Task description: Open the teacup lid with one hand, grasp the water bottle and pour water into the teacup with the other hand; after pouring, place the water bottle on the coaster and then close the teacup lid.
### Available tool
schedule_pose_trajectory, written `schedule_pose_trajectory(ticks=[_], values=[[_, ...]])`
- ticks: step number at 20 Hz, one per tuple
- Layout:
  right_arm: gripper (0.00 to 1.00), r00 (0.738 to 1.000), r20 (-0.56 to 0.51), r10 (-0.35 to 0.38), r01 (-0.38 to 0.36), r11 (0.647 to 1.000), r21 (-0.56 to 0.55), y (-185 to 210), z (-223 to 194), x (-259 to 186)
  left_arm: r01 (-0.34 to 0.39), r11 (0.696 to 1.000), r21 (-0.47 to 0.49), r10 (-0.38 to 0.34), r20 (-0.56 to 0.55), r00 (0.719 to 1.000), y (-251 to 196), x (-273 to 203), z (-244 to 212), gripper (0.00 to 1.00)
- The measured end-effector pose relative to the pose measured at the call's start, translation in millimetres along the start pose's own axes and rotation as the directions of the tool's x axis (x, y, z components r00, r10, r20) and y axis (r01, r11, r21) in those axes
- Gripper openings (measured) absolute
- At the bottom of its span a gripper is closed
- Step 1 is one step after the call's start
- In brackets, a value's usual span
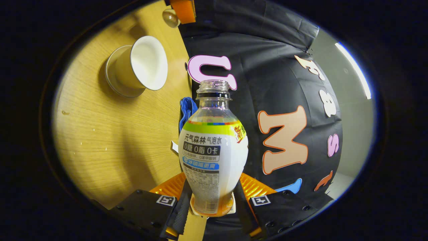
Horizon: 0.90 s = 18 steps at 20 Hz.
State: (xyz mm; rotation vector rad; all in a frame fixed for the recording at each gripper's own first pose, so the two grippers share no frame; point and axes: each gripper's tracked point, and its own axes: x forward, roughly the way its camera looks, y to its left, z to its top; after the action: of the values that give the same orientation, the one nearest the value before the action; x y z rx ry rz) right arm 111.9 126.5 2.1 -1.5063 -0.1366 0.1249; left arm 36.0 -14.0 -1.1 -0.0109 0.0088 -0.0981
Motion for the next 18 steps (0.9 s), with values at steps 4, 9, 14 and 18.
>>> schedule_pose_trajectory(ticks=[4, 9, 14, 18], values=[[0.65, 1.000, 0.008, -0.013, 0.014, 0.995, -0.099, 4.2, 1.8, 2.7, 0.000, 1.000, 0.000, 0.000, 0.000, 1.000, 0.2, -0.5, 0.4, 0.28], [0.66, 0.999, 0.038, -0.012, 0.019, 0.986, -0.165, 4.5, 12.7, -3.6, 0.000, 1.000, 0.000, 0.000, 0.000, 1.000, 0.0, -0.3, 0.4, 0.28], [0.65, 0.997, 0.072, -0.024, 0.042, 0.962, -0.271, 9.5, 21.9, -6.4, 0.002, 1.000, -0.001, -0.002, 0.000, 1.000, -0.2, -0.2, 0.3, 0.28], [0.65, 0.995, 0.088, -0.039, 0.065, 0.947, -0.315, 3.0, 26.1, 1.8, 0.002, 1.000, -0.001, -0.002, 0.000, 1.000, 0.1, -0.9, 0.8, 0.28]])
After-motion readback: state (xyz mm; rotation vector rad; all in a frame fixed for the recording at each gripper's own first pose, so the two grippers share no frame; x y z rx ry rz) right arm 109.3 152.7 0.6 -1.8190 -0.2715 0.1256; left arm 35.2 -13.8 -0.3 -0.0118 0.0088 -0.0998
